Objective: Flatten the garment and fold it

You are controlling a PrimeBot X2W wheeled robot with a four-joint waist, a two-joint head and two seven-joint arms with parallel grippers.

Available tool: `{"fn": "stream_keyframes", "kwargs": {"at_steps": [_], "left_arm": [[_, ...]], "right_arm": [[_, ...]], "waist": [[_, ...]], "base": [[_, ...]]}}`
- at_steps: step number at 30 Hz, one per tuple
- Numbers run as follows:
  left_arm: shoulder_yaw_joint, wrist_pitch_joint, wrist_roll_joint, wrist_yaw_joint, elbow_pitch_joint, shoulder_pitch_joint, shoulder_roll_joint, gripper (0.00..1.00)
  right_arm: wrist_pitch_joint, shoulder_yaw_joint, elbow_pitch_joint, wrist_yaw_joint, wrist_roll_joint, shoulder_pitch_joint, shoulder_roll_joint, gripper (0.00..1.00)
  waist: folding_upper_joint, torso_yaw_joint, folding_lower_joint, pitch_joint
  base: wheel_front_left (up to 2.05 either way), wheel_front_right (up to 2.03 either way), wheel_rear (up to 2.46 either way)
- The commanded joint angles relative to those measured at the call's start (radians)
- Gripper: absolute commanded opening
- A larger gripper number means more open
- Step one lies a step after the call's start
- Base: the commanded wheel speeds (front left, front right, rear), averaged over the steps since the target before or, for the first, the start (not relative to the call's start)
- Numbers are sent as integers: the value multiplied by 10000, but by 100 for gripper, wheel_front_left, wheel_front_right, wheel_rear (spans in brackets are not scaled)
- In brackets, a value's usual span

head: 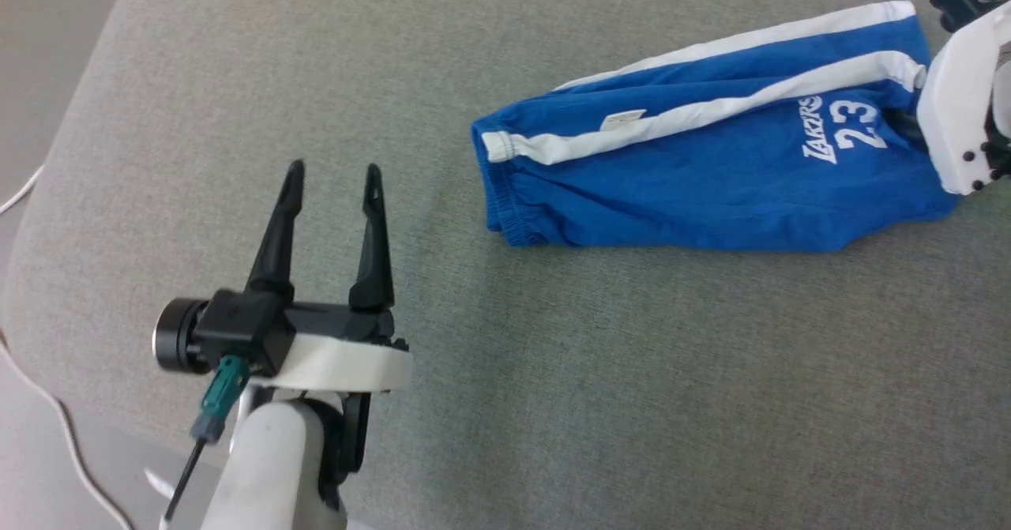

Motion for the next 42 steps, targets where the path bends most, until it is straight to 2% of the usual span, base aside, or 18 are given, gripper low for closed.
{"fn": "stream_keyframes", "kwargs": {"at_steps": [1,4,8,12,15,21,25,31,36,37,38,39,42], "left_arm": [[58,10,34,-311,311,-340,-61,100],[55,10,-71,-955,1210,-643,38,100],[-198,86,-152,-1697,2570,-1294,512,100],[-792,1303,-691,-2079,3484,-2209,1014,100],[-1521,2531,-1446,-2147,3854,-2894,1428,100],[-3600,4751,-3791,-2156,3913,-4019,2442,100],[-4314,5522,-4451,-2157,4210,-4583,2870,100],[-5195,6665,-5840,-2158,5459,-5472,2953,100],[-6253,7866,-7031,-2158,5904,-5917,3023,100],[-6428,7985,-7218,-2158,5904,-5996,3098,77],[-6545,8001,-7361,-2158,5909,-6079,3172,27],[-6647,7979,-7523,-2158,5887,-6144,3226,0],[-6790,7821,-8083,-2158,5828,-6241,3401,0]], "right_arm": [[-45,292,111,6,81,671,207,0],[-430,297,145,6,123,661,323,0],[-807,314,107,6,17,748,472,0],[-1074,327,66,6,-77,835,614,0],[-1206,333,59,6,-98,853,731,0],[-1399,342,-18,6,-275,729,868,0],[-1432,344,-55,6,-395,619,894,0],[-1449,346,-157,6,-662,423,1018,0],[-1486,346,-240,6,-794,374,1127,0],[-1532,346,-250,6,-787,365,1142,0],[-1585,346,-258,6,-776,365,1157,0],[-1642,346,-273,6,-772,372,1168,0],[-1901,347,-328,6,-777,433,1210,0]], "waist": [[0,-169,0,-122],[0,-349,0,-308],[0,-538,0,-595],[0,-680,0,-779],[0,-762,0,-838],[0,-917,0,-702],[0,-1011,0,-544],[0,-1268,0,-285],[0,-1486,0,-242],[0,-1528,0,-260],[0,-1565,0,-294],[0,-1601,0,-339],[0,-1712,0,-559]], "base": [[0,0,0],[0,0,0],[0,0,0],[0,0,0],[0,0,0],[0,0,0],[0,0,0],[0,0,0],[0,0,0],[0,0,0],[0,0,0],[0,0,0],[0,0,0]]}}
